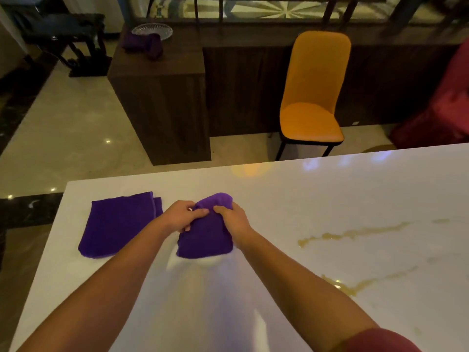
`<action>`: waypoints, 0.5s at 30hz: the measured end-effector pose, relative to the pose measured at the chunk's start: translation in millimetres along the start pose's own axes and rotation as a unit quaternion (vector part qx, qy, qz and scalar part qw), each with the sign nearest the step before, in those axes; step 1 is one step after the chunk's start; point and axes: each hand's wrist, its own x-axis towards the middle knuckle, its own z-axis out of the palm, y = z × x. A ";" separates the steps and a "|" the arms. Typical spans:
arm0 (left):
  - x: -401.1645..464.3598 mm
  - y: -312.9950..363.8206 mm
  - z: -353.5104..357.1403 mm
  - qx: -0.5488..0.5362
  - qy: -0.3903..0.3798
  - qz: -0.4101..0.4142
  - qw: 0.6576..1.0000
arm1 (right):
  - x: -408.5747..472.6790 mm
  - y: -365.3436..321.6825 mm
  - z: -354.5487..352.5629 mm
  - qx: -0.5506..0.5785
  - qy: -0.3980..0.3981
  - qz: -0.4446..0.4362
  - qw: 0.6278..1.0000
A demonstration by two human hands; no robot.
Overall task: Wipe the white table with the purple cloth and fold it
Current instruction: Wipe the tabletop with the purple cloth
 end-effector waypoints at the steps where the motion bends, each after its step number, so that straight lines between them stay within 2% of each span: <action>1: -10.2 3.0 0.6 -0.018 0.000 0.011 1.000 | -9.7 -3.8 -6.1 -0.018 -0.007 -0.030 0.999; 3: -32.9 11.1 3.0 -0.049 0.011 0.037 0.998 | -29.6 -12.5 -19.6 -0.054 -0.022 -0.083 0.995; 6: -67.2 28.6 10.8 -0.111 0.055 0.098 0.987 | -57.7 -27.0 -42.8 -0.109 -0.041 -0.114 0.987; 9: -100.8 50.3 33.2 -0.189 -0.033 0.149 0.970 | -84.4 -33.8 -63.7 -0.213 -0.096 -0.140 0.962; 11: -115.3 57.8 53.4 -0.214 -0.111 0.153 0.958 | -101.5 -30.1 -78.7 -0.246 -0.091 -0.160 0.952; 13: -125.4 64.0 73.8 -0.224 -0.141 0.141 0.954 | -118.1 -20.2 -97.6 -0.218 -0.060 -0.151 0.962; 15: -131.0 69.9 95.7 -0.203 -0.123 0.126 0.963 | -132.9 -7.2 -119.3 -0.155 -0.035 -0.113 0.981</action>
